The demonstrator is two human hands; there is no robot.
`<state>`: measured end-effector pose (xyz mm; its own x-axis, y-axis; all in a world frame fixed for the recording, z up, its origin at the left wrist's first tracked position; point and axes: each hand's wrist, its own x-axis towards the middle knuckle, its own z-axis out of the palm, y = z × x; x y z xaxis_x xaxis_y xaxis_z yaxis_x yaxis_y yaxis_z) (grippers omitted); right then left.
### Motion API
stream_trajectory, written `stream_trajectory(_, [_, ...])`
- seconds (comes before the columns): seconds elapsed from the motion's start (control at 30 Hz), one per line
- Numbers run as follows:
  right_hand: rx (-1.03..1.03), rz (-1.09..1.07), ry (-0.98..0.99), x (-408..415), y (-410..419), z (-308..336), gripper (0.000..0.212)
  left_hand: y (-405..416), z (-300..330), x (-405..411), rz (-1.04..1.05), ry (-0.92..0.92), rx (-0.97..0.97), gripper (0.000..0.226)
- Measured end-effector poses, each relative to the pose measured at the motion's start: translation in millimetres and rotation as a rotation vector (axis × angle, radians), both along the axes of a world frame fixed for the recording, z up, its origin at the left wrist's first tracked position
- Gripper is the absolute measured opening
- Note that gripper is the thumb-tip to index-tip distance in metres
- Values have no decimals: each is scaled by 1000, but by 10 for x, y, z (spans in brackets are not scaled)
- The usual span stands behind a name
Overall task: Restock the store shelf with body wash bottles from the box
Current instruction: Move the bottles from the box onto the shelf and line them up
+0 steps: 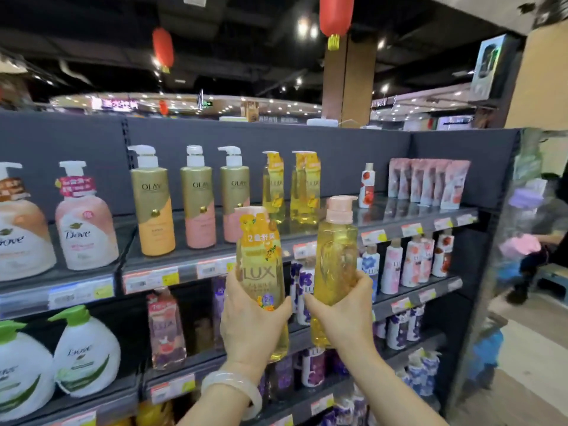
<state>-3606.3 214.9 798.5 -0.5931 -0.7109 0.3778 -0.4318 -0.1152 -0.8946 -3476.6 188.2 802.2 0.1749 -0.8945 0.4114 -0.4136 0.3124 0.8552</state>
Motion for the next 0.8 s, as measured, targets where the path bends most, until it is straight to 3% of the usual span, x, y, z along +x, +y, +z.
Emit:
stream_trajectory(0.2, [-27,72,30,-787,-123,149,76,-3,154,-786,41,15,0,89])
stream_trajectory(0.37, [-15,125,10,-1088,-338,194,84,-228,276,-1078,91,-21,-31,91])
stream_trajectory(0.53, [-37,179,-9,-1321,-686,205,74,-677,438,-1260,118,-25,-61,96])
stream_trajectory(0.8, [-102,191,13,-1612,-1655,500,82,-1720,750,-1476,169,10,-153,97])
